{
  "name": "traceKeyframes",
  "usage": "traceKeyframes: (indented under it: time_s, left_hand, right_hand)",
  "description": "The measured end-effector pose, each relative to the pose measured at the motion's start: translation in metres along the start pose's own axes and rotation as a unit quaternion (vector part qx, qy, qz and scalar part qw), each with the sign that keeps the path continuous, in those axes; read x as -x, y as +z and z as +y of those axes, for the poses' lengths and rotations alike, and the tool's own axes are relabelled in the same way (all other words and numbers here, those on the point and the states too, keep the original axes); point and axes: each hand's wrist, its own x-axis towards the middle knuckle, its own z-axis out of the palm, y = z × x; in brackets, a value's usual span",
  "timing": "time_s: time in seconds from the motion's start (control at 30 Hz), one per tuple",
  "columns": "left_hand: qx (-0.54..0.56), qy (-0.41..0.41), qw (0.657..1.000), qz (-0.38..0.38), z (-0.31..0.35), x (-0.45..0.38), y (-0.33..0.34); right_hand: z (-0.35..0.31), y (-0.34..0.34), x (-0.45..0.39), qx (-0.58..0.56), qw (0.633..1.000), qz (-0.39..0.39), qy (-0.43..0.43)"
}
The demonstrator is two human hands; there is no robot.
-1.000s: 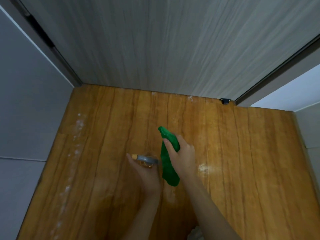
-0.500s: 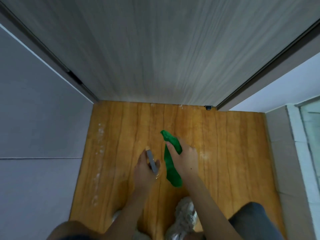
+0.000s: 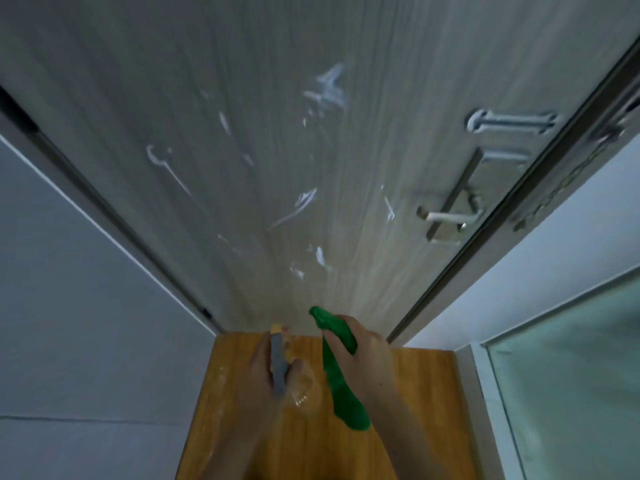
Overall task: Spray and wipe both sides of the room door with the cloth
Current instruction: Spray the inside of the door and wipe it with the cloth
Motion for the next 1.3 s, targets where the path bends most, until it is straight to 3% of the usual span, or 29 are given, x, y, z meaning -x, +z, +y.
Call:
traceKeyframes:
  time_s: [0.1,0.3,0.5,0.93,1.3]
  left_hand:
    - [0.038,0.086,0.994,0.049,0.082,-0.017,-0.015]
    - [0.03,0.176,0.984,0.019,0.179,-0.074,-0.052]
    - [-0.001,0.226,0.974,0.004,0.238,-0.11,-0.067]
    - [0.06,0.21,0.976,0.008,0.286,-0.126,-0.042]
    - [0.031,0.194,0.979,0.058,0.298,-0.111,-0.019]
  right_hand:
    - [-0.046,-0.037,-0.032,-0.003,0.999,0.035,-0.038]
    - [-0.096,-0.081,-0.07,0.046,0.987,0.126,-0.086]
    - [-0.086,-0.123,-0.099,0.179,0.967,0.182,-0.017]
    - [-0.016,-0.159,-0.146,0.31,0.944,0.086,0.072]
    - [0.01,-0.158,-0.147,0.304,0.95,0.058,0.053]
